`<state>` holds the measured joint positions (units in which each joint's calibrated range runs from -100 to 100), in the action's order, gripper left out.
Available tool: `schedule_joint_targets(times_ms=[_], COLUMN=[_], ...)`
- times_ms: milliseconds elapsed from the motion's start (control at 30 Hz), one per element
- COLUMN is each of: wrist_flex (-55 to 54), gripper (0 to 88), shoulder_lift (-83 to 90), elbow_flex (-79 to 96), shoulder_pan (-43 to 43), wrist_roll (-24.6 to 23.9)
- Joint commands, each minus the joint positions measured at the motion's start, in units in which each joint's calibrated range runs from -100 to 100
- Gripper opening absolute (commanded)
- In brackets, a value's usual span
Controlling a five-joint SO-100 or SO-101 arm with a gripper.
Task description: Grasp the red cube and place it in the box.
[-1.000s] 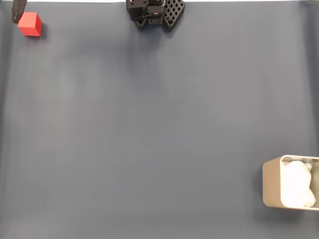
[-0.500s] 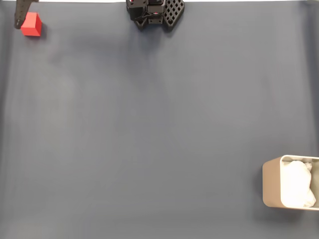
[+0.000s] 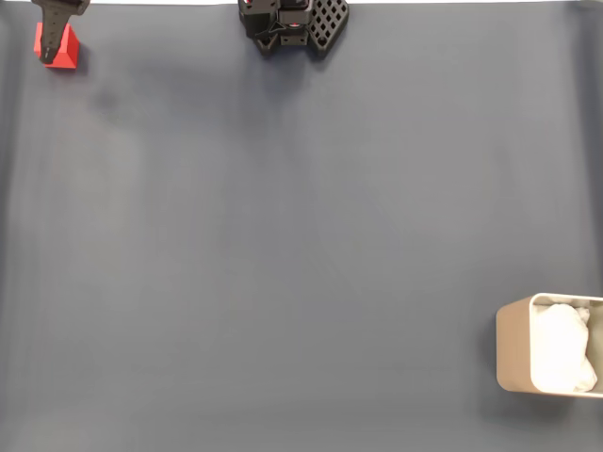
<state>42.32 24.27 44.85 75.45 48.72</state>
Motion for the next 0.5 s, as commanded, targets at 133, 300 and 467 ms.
schedule_joint_targets(times_ms=[133, 300, 467], wrist_flex=[-2.24, -3.55, -4.62], gripper=[29.5, 29.5, 29.6], shoulder_lift=[-1.48, -3.13, -4.78], elbow_flex=[-0.41, -0.69, -1.51], shoulder_pan=[0.27, 0.05, -0.45], wrist_roll=[-0.24, -0.29, -0.68])
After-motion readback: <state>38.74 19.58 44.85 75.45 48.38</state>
